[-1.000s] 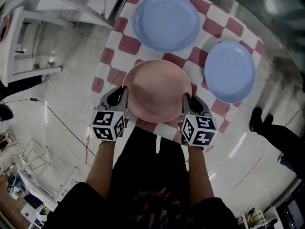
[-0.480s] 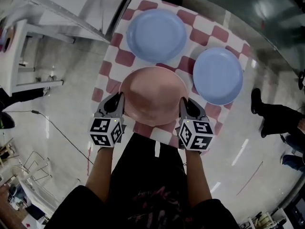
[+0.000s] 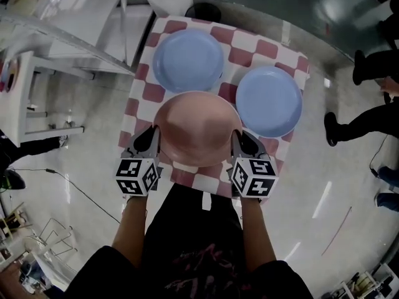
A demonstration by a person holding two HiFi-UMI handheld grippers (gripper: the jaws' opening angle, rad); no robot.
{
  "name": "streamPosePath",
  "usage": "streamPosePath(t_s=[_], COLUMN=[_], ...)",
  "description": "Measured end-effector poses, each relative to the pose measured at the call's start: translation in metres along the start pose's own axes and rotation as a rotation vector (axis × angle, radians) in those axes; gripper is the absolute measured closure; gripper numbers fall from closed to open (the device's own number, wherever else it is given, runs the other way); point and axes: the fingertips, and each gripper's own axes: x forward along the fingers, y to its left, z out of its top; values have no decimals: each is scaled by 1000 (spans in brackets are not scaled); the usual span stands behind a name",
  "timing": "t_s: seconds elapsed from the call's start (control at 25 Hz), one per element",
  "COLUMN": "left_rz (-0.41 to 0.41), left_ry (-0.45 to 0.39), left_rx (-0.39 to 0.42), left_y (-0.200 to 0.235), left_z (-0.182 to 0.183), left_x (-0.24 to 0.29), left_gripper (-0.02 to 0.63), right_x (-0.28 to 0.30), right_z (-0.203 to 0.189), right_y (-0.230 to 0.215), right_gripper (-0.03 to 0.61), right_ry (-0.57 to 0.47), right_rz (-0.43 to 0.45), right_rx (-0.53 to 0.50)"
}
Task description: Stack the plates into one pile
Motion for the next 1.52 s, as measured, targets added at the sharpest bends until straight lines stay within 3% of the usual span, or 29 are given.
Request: streamPosePath(t_s=[0.28, 0.84, 1.16, 1.52], left_rz=[-71, -285, -326, -326], left_ry=[11, 65, 67, 41], left_rx=[61, 208, 242, 240], left_y=[-36, -153, -181, -183], left_z=[14, 13, 19, 36], left_x=[17, 62, 79, 97], left_gripper=[595, 595, 595, 595], right_x=[-24, -105, -116, -108], right_z=[0, -35, -35, -14], right_y=[-32, -122, -146, -157], right_gripper=[535, 537, 537, 538], right_ry=[-38, -108, -126, -150], right_rz=[-62, -251, -277, -281], right_rx=[66, 240, 254, 242])
